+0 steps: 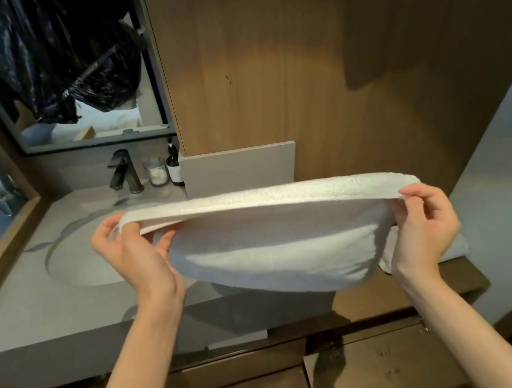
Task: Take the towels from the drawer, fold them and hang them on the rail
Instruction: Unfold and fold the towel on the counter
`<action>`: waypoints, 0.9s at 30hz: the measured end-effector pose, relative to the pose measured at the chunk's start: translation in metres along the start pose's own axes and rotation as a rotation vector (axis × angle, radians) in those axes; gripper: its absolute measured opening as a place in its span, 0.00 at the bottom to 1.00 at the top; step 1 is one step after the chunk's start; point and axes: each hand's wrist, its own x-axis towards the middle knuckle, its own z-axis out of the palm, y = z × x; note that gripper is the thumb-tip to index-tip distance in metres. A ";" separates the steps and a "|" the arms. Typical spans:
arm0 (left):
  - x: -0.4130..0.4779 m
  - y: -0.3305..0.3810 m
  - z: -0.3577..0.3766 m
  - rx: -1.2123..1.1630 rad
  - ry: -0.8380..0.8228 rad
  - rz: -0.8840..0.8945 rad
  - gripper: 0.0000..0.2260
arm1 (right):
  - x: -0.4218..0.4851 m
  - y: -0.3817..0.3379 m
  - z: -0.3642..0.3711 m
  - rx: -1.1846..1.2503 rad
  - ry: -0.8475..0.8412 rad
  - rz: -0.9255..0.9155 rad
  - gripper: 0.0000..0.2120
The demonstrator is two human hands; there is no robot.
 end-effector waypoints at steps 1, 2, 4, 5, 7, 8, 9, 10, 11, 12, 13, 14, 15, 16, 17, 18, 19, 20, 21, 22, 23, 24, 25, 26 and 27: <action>-0.004 0.001 -0.002 0.013 0.009 0.039 0.11 | -0.002 -0.003 0.000 0.016 0.001 0.010 0.12; -0.006 0.000 -0.006 0.033 0.014 0.059 0.11 | -0.005 -0.003 -0.001 0.019 -0.001 0.038 0.13; -0.005 -0.015 -0.015 0.080 0.011 0.001 0.11 | -0.011 0.006 -0.002 -0.021 -0.004 0.148 0.14; -0.001 -0.028 -0.022 0.105 0.013 -0.075 0.10 | -0.013 0.015 -0.003 -0.048 0.001 0.233 0.14; 0.014 -0.060 -0.036 0.168 0.025 -0.295 0.10 | -0.015 0.038 -0.006 -0.077 0.028 0.467 0.12; 0.024 -0.076 -0.043 0.177 0.037 -0.448 0.09 | -0.014 0.049 -0.008 -0.072 0.049 0.610 0.10; 0.032 -0.089 -0.050 0.176 0.064 -0.622 0.09 | -0.014 0.059 -0.010 -0.051 0.075 0.751 0.07; 0.038 -0.097 -0.056 0.168 0.108 -0.803 0.12 | -0.014 0.069 -0.011 -0.035 0.101 0.867 0.06; 0.043 -0.105 -0.063 0.168 0.153 -0.949 0.15 | -0.015 0.080 -0.013 -0.064 0.110 0.943 0.07; 0.046 -0.112 -0.069 0.214 0.170 -1.016 0.18 | -0.017 0.090 -0.014 -0.103 0.108 0.982 0.08; 0.049 -0.119 -0.072 0.298 0.153 -1.021 0.19 | -0.017 0.098 -0.015 -0.134 0.102 1.013 0.09; 0.051 -0.123 -0.072 0.373 0.110 -1.003 0.18 | -0.017 0.104 -0.014 -0.146 0.095 1.041 0.10; 0.056 -0.126 -0.071 0.438 0.067 -0.968 0.17 | -0.016 0.110 -0.012 -0.150 0.097 1.072 0.11; 0.063 -0.127 -0.067 0.475 0.042 -0.941 0.17 | -0.012 0.117 -0.010 -0.139 0.104 1.096 0.10; 0.072 -0.126 -0.063 0.480 0.020 -0.934 0.16 | -0.006 0.122 -0.007 -0.111 0.108 1.124 0.07; 0.080 -0.124 -0.059 0.433 0.010 -0.939 0.16 | -0.001 0.126 -0.002 -0.079 0.109 1.157 0.05; 0.088 -0.122 -0.055 0.401 -0.005 -0.951 0.17 | 0.006 0.132 0.004 -0.061 0.106 1.179 0.06; 0.097 -0.122 -0.051 0.384 -0.012 -0.967 0.18 | 0.014 0.139 0.010 -0.036 0.096 1.197 0.07; 0.107 -0.125 -0.045 0.368 -0.010 -0.964 0.18 | 0.020 0.142 0.018 -0.014 0.092 1.214 0.07; 0.116 -0.128 -0.040 0.377 -0.014 -0.946 0.19 | 0.026 0.147 0.026 0.027 0.098 1.236 0.06; 0.123 -0.130 -0.030 0.369 -0.011 -0.935 0.19 | 0.033 0.154 0.036 0.057 0.108 1.240 0.05; 0.130 -0.133 -0.025 0.320 0.007 -0.942 0.19 | 0.038 0.160 0.043 0.109 0.136 1.267 0.04; 0.138 -0.136 -0.021 0.279 0.043 -0.933 0.19 | 0.044 0.164 0.050 0.124 0.169 1.287 0.05; 0.144 -0.137 -0.019 0.239 0.050 -0.929 0.19 | 0.049 0.173 0.056 0.172 0.159 1.317 0.11; 0.150 -0.140 -0.018 0.207 0.039 -0.902 0.18 | 0.054 0.179 0.063 0.198 0.081 1.367 0.22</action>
